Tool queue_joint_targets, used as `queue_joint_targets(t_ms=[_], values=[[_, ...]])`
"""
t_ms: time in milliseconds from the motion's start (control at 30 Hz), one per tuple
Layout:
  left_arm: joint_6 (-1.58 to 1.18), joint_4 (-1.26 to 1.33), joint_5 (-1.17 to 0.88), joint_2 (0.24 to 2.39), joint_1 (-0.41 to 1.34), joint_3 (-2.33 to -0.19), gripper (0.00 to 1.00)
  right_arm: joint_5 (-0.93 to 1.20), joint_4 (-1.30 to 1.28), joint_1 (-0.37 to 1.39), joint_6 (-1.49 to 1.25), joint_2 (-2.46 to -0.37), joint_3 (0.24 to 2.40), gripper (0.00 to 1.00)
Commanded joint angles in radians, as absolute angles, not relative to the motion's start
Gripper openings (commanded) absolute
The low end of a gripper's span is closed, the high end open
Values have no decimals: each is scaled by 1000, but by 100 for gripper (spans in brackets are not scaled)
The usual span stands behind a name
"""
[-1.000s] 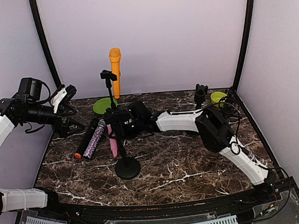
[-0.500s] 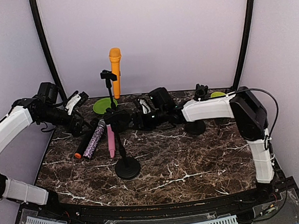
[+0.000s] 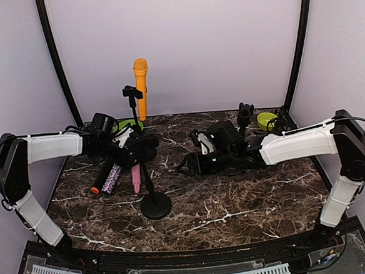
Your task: Remove the microphone from the stand
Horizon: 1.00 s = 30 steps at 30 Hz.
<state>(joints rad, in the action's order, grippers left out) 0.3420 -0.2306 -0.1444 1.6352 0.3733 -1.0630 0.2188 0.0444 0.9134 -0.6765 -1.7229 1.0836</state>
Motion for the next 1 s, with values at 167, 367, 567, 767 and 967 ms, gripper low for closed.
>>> queue_joint_targets(t_ms=[167,367,567,767,967], values=[[337,47,86,1742,395,-983,99,71,68,973,-717,-1664,1051,68],[372,87,113,1752,364,-937,99,10,79,1008,-701,-1632,1018,67],[359,73,98,1704,314,-910,99,-84,123,1052,-664,-1565,935,68],[332,53,27,1683,279,-896,99,-162,115,1120,-585,-1547,943,75],[299,19,-8,1697,279,-921,99,-266,194,1210,-456,-1533,912,100]])
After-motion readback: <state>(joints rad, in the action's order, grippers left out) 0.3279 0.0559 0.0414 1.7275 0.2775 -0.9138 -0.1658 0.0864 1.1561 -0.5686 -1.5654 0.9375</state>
